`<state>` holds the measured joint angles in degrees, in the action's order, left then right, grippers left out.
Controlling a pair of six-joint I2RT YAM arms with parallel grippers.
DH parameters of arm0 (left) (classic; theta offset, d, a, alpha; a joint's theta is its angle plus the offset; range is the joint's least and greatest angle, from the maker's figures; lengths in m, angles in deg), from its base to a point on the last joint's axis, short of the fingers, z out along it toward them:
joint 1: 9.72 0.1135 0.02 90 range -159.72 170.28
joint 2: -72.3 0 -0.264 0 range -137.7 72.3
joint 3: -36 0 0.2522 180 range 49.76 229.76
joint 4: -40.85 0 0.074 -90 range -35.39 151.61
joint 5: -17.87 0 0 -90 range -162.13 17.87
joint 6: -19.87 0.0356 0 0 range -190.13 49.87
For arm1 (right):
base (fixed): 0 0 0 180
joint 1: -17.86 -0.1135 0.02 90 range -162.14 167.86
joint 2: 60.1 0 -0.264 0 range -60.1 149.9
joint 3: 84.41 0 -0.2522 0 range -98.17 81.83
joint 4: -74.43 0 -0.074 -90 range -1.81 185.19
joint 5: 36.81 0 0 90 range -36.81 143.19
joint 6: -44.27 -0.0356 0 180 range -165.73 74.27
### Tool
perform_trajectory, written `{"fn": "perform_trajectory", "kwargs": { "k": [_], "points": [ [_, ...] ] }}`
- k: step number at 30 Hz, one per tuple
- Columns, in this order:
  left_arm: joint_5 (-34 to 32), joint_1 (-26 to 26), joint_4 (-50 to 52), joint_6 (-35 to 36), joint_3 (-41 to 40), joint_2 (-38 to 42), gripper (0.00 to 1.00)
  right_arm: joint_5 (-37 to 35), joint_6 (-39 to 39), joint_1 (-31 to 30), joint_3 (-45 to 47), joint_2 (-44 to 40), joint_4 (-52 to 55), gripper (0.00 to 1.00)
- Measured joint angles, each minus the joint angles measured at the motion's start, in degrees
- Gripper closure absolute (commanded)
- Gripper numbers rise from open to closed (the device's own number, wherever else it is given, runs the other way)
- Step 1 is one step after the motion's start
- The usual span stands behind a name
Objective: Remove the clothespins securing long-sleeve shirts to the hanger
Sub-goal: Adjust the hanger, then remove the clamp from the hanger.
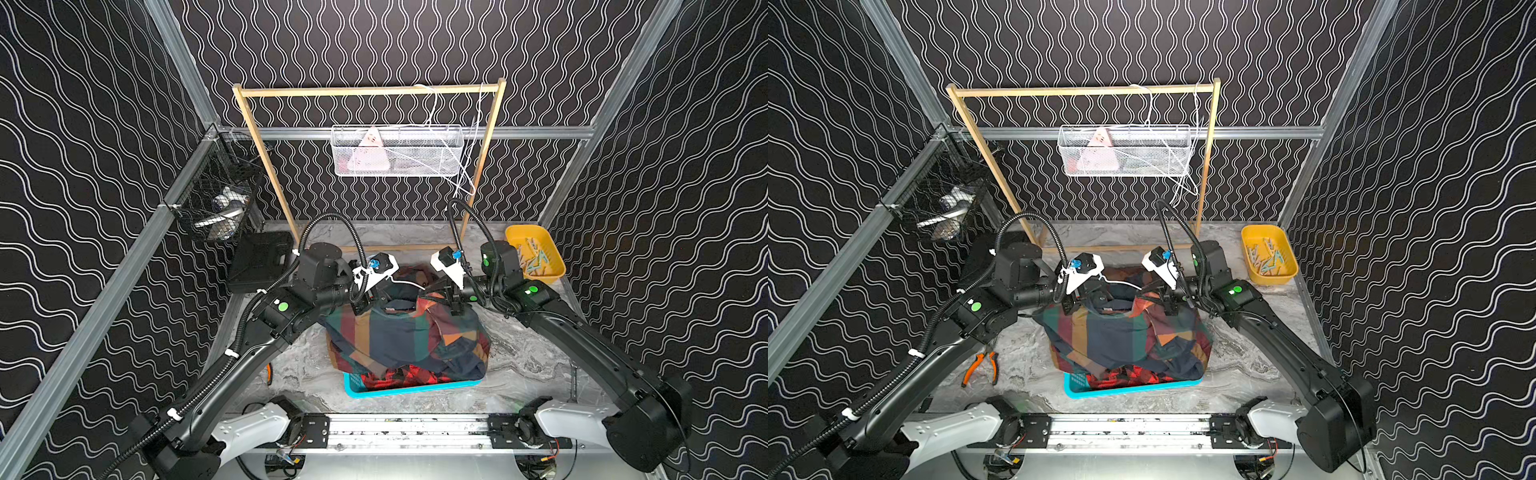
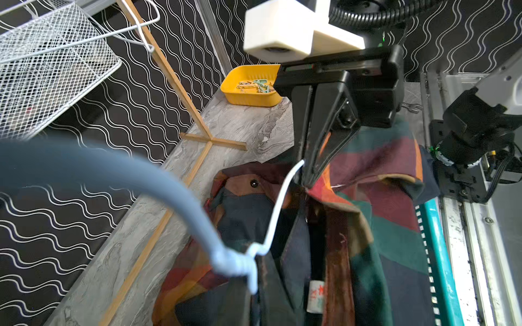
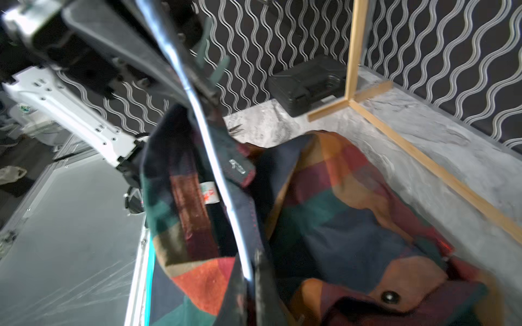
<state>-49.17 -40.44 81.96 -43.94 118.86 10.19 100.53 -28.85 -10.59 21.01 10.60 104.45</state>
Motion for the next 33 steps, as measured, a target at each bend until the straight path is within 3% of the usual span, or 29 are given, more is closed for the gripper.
{"fn": "perform_trajectory", "kwargs": {
  "k": [3,7,19,27,33],
  "points": [
    [0.39,0.74,-0.7,-2.4,1.81,0.28,0.3,-0.96,-2.19,0.9,3.08,-3.26,-1.97,1.0],
    [3.41,3.69,-4.07,-5.53,1.29,2.62,0.21,-1.79,-5.53,2.95,8.68,-7.45,-5.09,1.0],
    [22.21,16.81,-19.28,-18.99,-5.57,6.84,0.21,2.25,-11.04,11.17,17.09,-18.4,-15.82,1.0],
    [33.33,18.1,-24.74,-24.11,-6.21,3.39,0.24,7.3,-9.33,10.62,12.7,-19.02,-14.97,1.0],
    [37.97,18.12,-25.24,-25.03,-5.03,1.14,0.25,7.91,-6.64,8.17,11.15,-18.6,-11.76,1.0]
  ]
}}
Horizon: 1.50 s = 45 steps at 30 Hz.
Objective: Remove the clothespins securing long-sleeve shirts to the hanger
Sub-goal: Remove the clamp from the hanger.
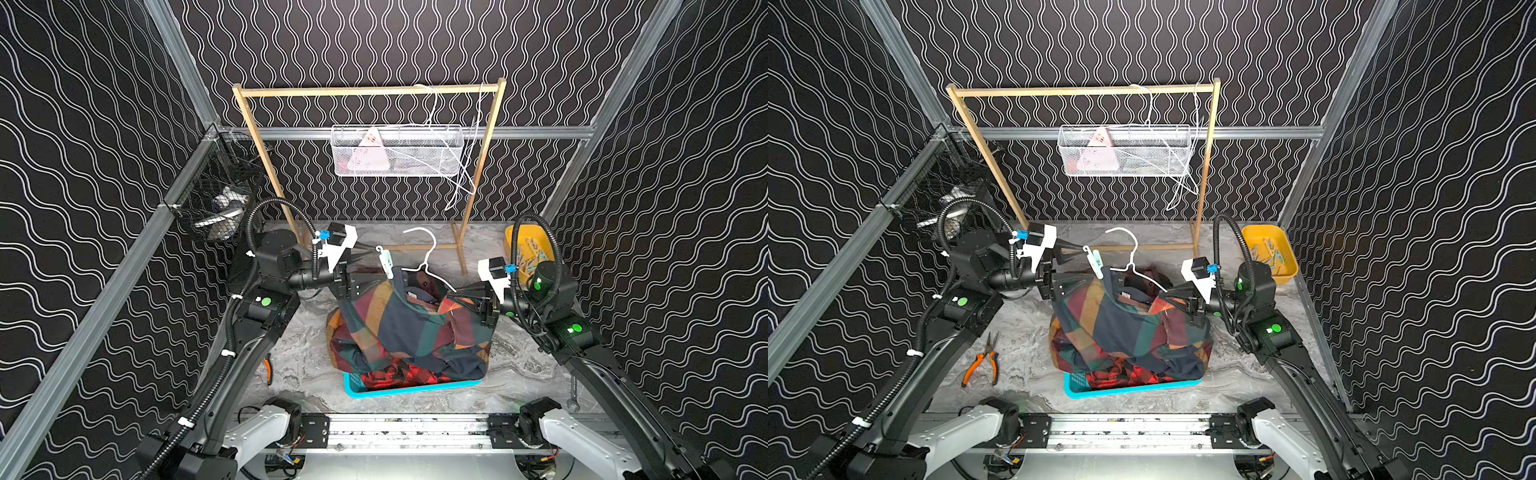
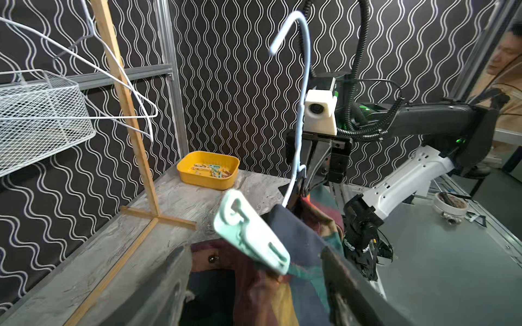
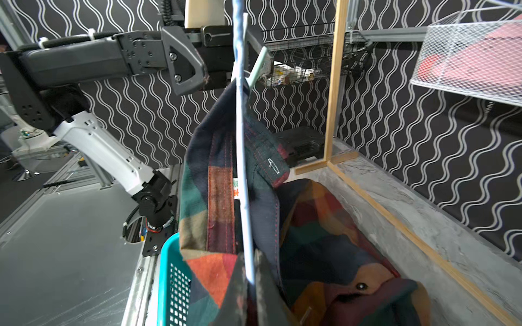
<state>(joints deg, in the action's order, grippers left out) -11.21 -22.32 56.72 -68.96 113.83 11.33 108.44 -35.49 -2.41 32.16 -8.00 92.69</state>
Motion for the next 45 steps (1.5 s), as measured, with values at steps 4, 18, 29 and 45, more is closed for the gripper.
{"fn": "perform_trajectory", "kwargs": {
  "k": [4,18,29,45],
  "points": [
    [2.6,0.0,-0.44,-1.07,0.0,-0.57,0.32,0.31,1.36,-0.66,-0.83,0.9,1.64,1.0],
    [8.46,0.02,-0.39,-1.03,0.39,-2.23,0.47,1.88,2.78,-1.86,-2.36,2.84,3.1,1.0],
    [8.83,-0.02,-0.79,-0.98,0.44,-2.03,1.0,1.97,3.69,-2.6,-2.69,4.35,4.85,1.0],
    [-8.81,-0.02,9.38,6.03,5.7,7.21,1.0,-6.97,-3.87,-4.35,2.36,9.68,8.15,0.94]
  ]
}}
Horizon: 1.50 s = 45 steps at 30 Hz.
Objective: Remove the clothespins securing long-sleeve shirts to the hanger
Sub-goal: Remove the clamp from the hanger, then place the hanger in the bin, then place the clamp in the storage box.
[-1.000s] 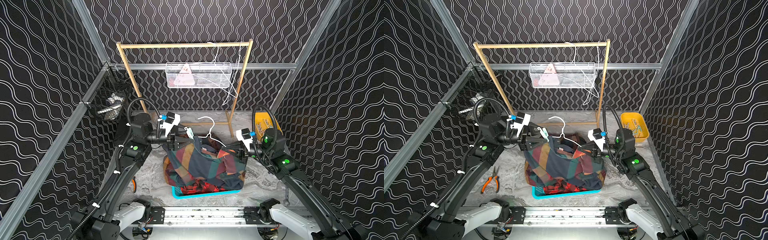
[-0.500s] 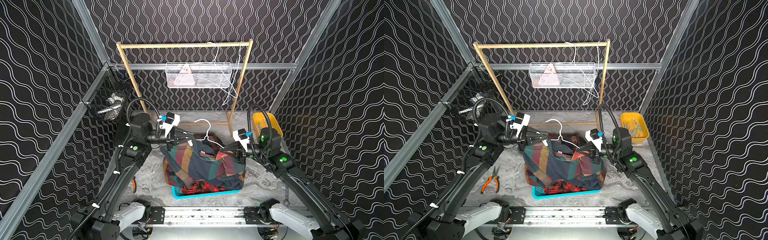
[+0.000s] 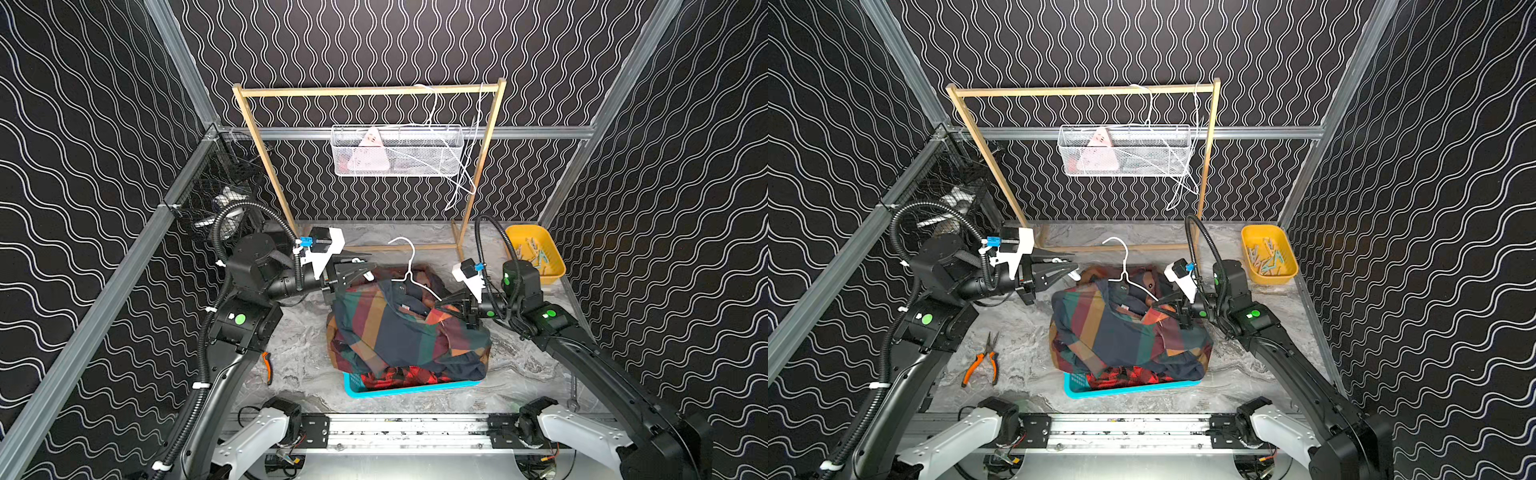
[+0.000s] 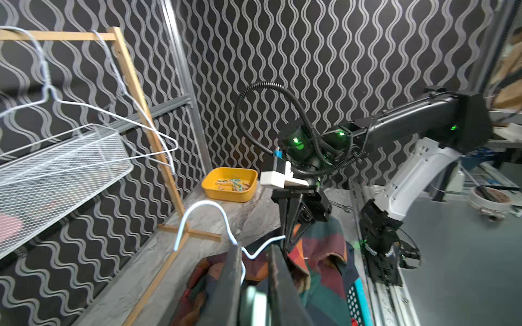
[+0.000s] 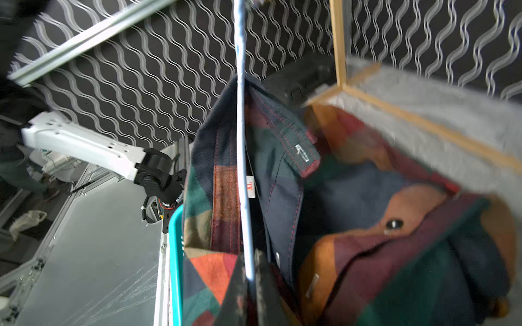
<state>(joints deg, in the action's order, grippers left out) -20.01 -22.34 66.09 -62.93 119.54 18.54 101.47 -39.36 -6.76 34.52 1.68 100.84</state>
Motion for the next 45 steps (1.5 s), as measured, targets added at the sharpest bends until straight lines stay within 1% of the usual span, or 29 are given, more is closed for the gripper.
{"fn": "perform_trajectory", "kwargs": {
  "k": [5,6,9,10,11,15,17,19,22,25,29,32,38,45],
  "points": [
    [-8.98,0.0,-0.15,-3.28,-3.87,2.21,1.0,-10.16,-4.76,-4.74,4.2,0.94,2.03,0.68],
    [-10.58,0.0,-0.42,-4.17,-5.03,2.73,1.0,-12.41,-6.29,-5.27,4.44,1.09,2.86,0.61],
    [-15.21,-0.11,-1.88,-7.32,-7.43,3.63,1.0,-19.69,-9.05,-6.27,3.65,0.98,5.29,0.44],
    [-16.48,-0.15,-2.34,-8.2,-8.0,3.82,1.0,-21.86,-9.27,-6.51,3.15,0.59,5.99,0.41],
    [-17.64,-0.2,-2.89,-9.25,-8.61,4.04,1.0,-24.63,-10.16,-6.8,2.51,-0.55,6.93,0.39],
    [-20.46,-0.55,-5.35,-13.03,-9.62,3.74,1.0,-33.38,-10.21,-7.58,0.72,-7.21,8.15,0.37],
    [-21.2,-0.79,-6.62,-14.69,-9.81,3.04,1.0,-36.22,-9.53,-7.82,-0.09,-10.54,7.82,0.37],
    [-21.49,-1.09,-7.26,-15.67,-9.92,2.34,1.0,-37.2,-8.11,-8.04,-1.22,-12.61,6.69,0.37],
    [-22.05,-1.53,-8.04,-16.72,-9.97,1.79,1.0,-37.09,-6.49,-9.46,-3.52,-12.59,3.67,0.36],
    [-22.27,-1.77,-8.98,-17.18,-9.97,1.22,1.0,-36.74,-4.66,-13.53,-5.42,-9.35,-1.55,0.35],
    [-22.51,-1.99,-9.03,-17.57,-9.97,0.5,1.0,-37.2,-1.97,-20.22,-9.35,-0.92,-7.87,0.35],
    [-22.93,-2.03,-9.03,-17.57,-9.94,0.39,1.0,-37.2,-0.72,-23.47,-13.07,5.18,-12.55,0.36],
    [-23.41,-2.08,-9.01,-17.51,-9.94,0.15,1.0,-38.27,0.13,-26.4,-21.42,14.95,-18.82,0.38],
    [-23.78,-2.1,-9.03,-17.29,-9.92,-0.61,1.0,-37.99,0.48,-27.78,-27.02,21.81,-21.33,0.4]
  ]
}}
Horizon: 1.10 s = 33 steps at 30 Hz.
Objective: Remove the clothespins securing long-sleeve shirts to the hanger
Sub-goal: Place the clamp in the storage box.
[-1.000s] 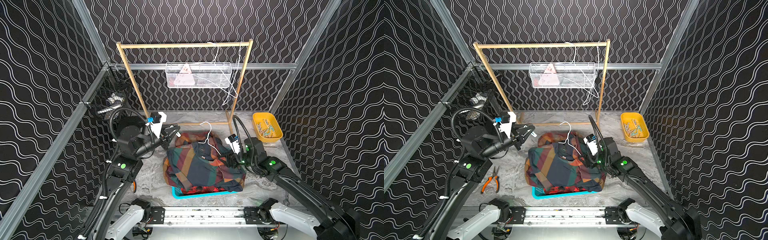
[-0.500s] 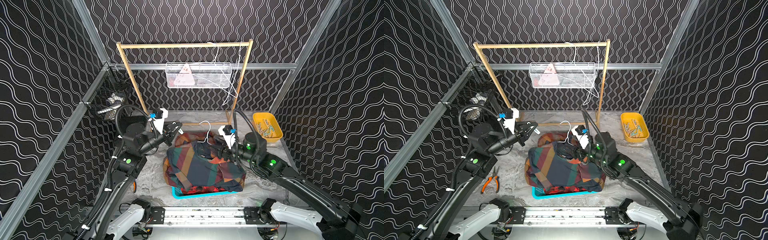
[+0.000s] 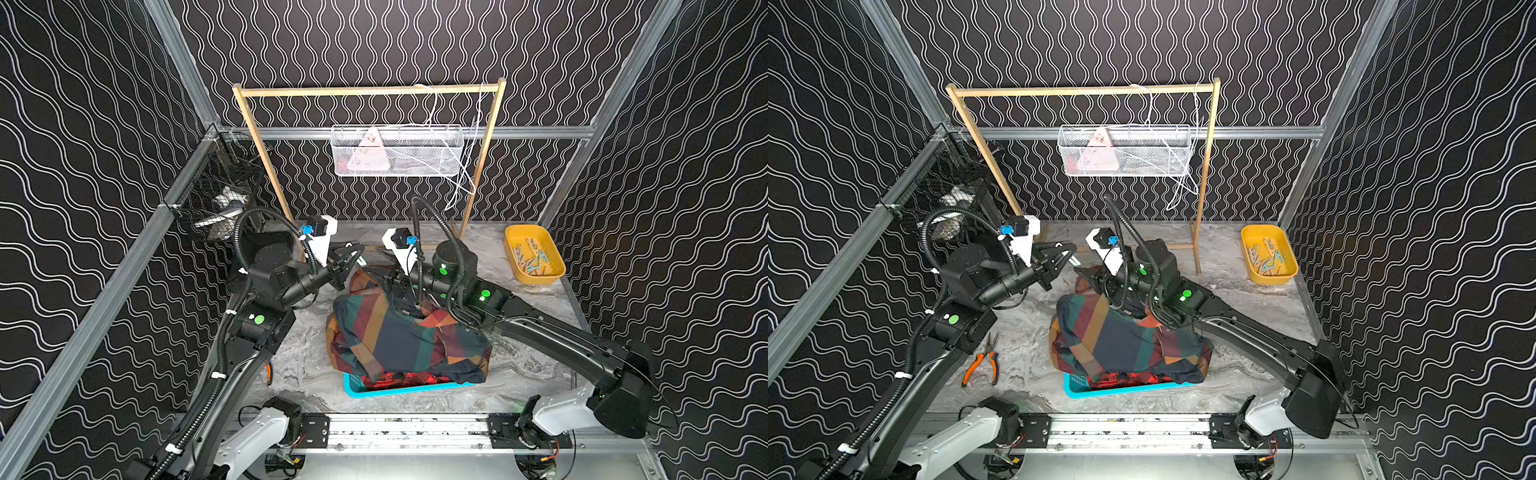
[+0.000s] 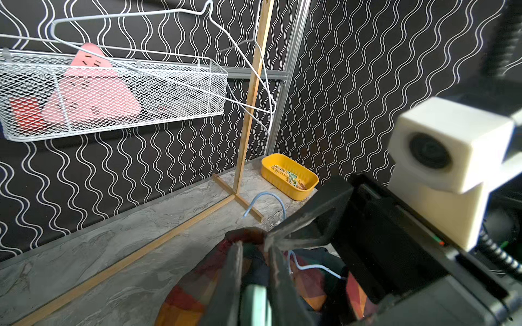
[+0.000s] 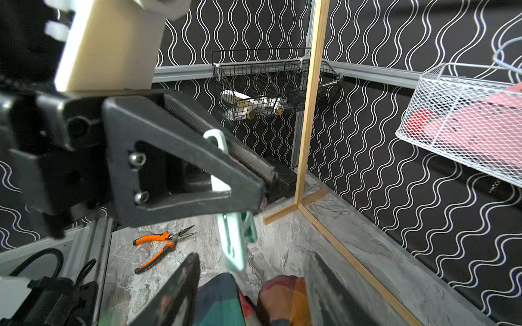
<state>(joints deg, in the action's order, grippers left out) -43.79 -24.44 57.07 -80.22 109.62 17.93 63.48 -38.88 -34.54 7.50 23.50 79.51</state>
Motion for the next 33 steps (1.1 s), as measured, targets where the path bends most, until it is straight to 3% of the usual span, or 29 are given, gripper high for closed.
{"fn": "perform_trajectory", "kwargs": {
  "k": [10,15,20,23,26,27,30,33],
  "points": [
    [0.02,0.0,-0.31,0.83,-0.02,-0.81,1.0,0.37,-0.02,-0.68,-3.39,4.61,-1.38,0.44],
    [0.52,0.0,-0.74,0.81,-0.02,-1.14,1.0,0.39,-0.04,-0.66,-5.18,6.82,-1.9,0.66],
    [0.15,0.02,-1.11,0.55,-0.02,-1.33,1.0,0.57,0.17,-0.85,-6.16,7.85,-1.86,0.97],
    [-0.04,0.02,-1.38,0.57,-0.02,-1.42,1.0,0.52,-0.02,-0.72,-6.27,7.89,-1.84,1.0],
    [0.13,0.0,-1.62,0.68,0.0,-1.4,0.48,0.13,-0.26,-0.74,-6.01,7.3,-1.62,1.0],
    [0.26,-0.15,-1.64,1.2,0.0,-1.22,0.36,-0.13,-0.44,-0.79,-5.7,6.6,-1.14,1.0],
    [-1.03,-0.09,-1.66,1.53,-0.26,0.59,0.09,-3.39,-1.4,-0.07,-2.91,1.88,-0.2,1.0],
    [-3.72,-0.09,-1.88,2.75,-0.66,2.34,0.04,-5.01,-3.08,2.29,2.47,-6.51,1.27,1.0]
  ]
}}
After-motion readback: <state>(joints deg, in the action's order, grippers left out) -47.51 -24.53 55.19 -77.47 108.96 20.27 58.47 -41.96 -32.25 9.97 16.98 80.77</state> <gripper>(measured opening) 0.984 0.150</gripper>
